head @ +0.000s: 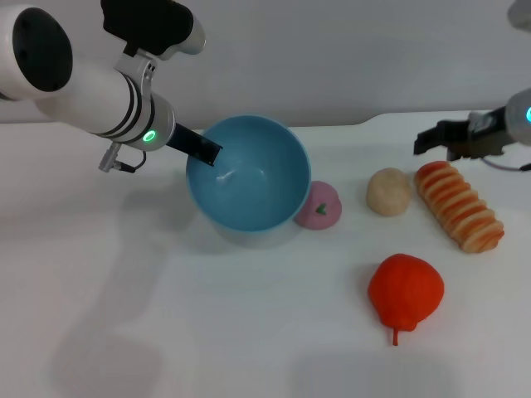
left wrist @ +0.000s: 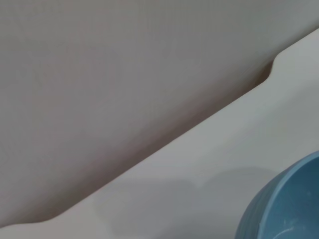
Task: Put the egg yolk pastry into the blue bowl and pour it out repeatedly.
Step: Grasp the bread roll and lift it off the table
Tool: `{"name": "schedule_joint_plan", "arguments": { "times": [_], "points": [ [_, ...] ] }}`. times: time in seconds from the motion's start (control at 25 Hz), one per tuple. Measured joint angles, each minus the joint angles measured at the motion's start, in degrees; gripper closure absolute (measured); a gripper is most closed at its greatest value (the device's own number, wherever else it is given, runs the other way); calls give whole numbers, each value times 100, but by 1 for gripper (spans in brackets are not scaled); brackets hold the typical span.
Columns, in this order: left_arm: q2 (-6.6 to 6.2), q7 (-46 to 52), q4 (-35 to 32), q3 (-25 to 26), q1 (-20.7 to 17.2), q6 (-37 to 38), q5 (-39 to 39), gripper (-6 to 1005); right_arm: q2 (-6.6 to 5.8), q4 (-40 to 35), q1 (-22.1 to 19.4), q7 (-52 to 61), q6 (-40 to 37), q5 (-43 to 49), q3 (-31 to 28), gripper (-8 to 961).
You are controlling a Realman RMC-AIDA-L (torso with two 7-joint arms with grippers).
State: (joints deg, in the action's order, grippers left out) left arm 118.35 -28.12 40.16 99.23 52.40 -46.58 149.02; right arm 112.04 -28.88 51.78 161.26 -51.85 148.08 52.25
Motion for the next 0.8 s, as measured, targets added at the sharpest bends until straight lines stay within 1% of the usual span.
{"name": "schedule_joint_plan", "arguments": {
  "times": [0.08, 0.12, 0.36, 0.44, 0.52, 0.64, 0.8],
  "points": [
    [0, 2, -4, -1, 0, -12, -2, 1000, 42, 224, 60, -15, 164, 0, 16, 399],
    [-1, 0, -7, -1, 1, -14, -2, 1000, 82, 324, 94, -27, 256, 0, 27, 400],
    [-4, -15, -9, -62, 3, -18, -4, 1000, 379, 411, 133, -257, 713, -11, 14, 405],
    [-9, -1, -10, -112, -13, -23, -4, 1000, 451, 439, 111, -306, 913, -63, 31, 407],
    [-14, 7, -9, -132, -18, -35, -4, 1001, 494, 506, 92, -313, 1048, -128, 57, 408],
    [-16, -8, -10, -133, -20, -58, -4, 1000, 503, 631, 92, -325, 1147, -182, 61, 411],
    [-16, -18, -9, -133, -23, -65, -4, 1000, 554, 685, 75, -393, 1254, -208, 18, 414]
  ]
}}
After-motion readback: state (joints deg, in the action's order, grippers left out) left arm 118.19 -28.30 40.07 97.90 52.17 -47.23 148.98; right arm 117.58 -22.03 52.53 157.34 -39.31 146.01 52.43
